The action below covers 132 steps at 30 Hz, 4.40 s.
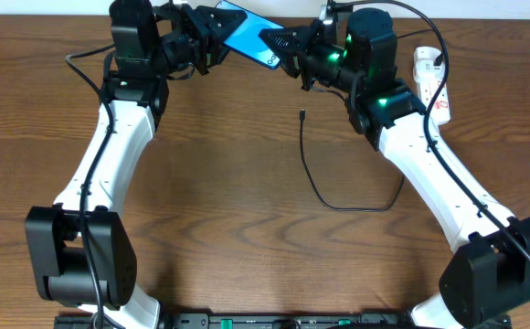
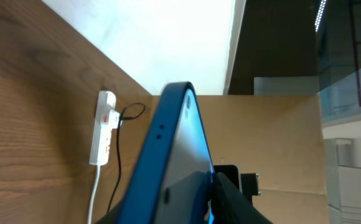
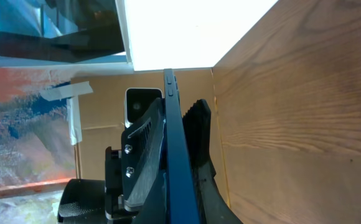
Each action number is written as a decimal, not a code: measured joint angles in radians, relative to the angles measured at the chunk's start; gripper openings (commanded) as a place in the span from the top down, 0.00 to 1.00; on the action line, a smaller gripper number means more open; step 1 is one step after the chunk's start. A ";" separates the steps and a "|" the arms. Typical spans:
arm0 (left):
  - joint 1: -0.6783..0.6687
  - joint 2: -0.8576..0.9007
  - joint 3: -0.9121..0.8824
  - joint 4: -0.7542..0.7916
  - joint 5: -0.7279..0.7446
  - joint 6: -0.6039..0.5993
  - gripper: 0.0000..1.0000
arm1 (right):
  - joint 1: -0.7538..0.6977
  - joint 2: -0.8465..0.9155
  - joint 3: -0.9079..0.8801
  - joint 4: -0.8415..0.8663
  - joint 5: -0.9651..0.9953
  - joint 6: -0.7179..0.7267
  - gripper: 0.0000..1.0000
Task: Plug charger to phone and switch on socket
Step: 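Raise the phone with both grippers and rotate it upright, then release the phone from the right gripper, keep it in left, then lower the right gripper onto the black cable's USB-C plug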
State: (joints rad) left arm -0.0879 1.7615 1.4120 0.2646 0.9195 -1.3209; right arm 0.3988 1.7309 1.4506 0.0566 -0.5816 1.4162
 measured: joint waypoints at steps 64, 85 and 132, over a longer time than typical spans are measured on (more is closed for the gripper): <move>0.002 0.002 -0.006 -0.682 0.158 0.070 0.93 | -0.091 -0.146 -0.057 -0.669 0.404 -0.797 0.53; 0.096 0.112 -0.001 -0.652 0.248 0.223 0.93 | 0.000 0.183 0.179 -0.841 0.496 -0.913 0.61; 0.137 0.281 -0.001 -0.511 0.564 0.256 0.93 | 0.019 0.503 0.180 -0.616 0.602 -0.909 0.67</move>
State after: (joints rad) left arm 0.0486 2.0426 1.4109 -0.2462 1.4837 -1.0645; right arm 0.4175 2.2337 1.6302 -0.5591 0.0200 0.5068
